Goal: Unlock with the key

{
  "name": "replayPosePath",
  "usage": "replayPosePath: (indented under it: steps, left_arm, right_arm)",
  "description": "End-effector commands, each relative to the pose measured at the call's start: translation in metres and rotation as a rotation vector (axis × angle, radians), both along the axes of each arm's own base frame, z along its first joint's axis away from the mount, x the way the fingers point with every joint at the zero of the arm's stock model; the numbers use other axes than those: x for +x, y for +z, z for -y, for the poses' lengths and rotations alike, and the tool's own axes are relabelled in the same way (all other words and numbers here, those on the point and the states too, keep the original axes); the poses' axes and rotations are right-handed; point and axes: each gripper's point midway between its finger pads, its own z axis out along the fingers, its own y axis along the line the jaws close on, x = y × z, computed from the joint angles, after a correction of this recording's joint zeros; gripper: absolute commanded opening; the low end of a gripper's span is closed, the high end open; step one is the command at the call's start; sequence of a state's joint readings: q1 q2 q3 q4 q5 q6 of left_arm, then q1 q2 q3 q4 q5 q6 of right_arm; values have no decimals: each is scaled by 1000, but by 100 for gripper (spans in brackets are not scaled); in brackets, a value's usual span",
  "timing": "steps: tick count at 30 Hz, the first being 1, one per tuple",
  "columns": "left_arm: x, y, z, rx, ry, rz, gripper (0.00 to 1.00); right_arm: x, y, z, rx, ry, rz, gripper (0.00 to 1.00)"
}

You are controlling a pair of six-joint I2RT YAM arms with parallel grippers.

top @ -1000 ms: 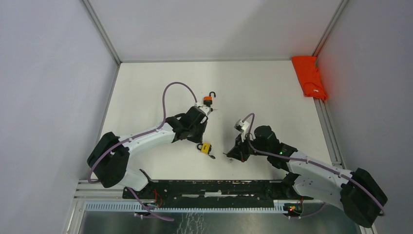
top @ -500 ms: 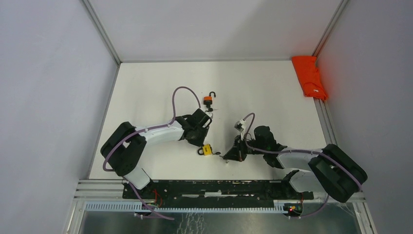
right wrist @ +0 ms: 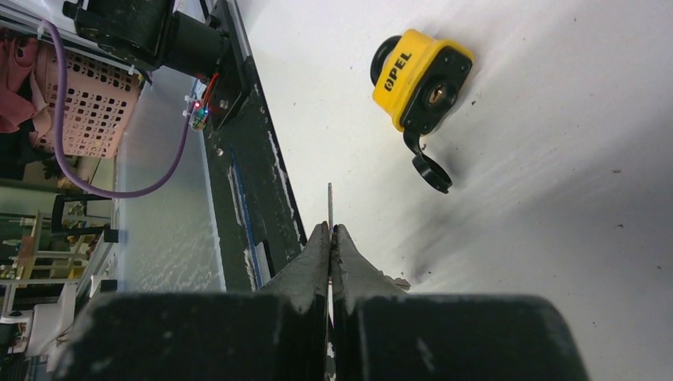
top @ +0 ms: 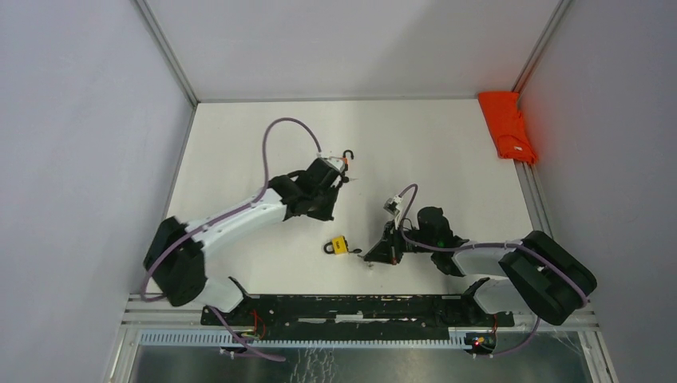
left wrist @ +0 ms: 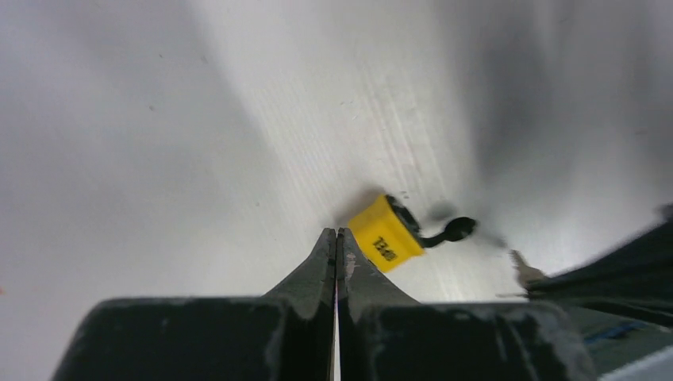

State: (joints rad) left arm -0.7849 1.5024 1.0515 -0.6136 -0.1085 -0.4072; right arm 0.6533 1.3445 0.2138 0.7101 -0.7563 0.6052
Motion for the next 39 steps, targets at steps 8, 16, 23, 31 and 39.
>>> replayPosePath:
  steps: [8,16,23,31,39]
  left_arm:
    - [-34,16,0,-161,107,-43,2]
    - [-39,4,12,-199,92,-67,2]
    - [-48,-27,17,-158,87,-128,2]
    - [-47,-34,16,-124,87,-135,2]
    - [-54,-52,12,-79,86,-173,2]
  right_arm:
    - [6,17,1,24,-2,109,0]
    - [6,16,3,17,-13,113,0]
    - [7,14,5,14,-14,112,0]
    - [8,13,9,11,-24,114,0]
    - [11,12,11,10,-37,115,0]
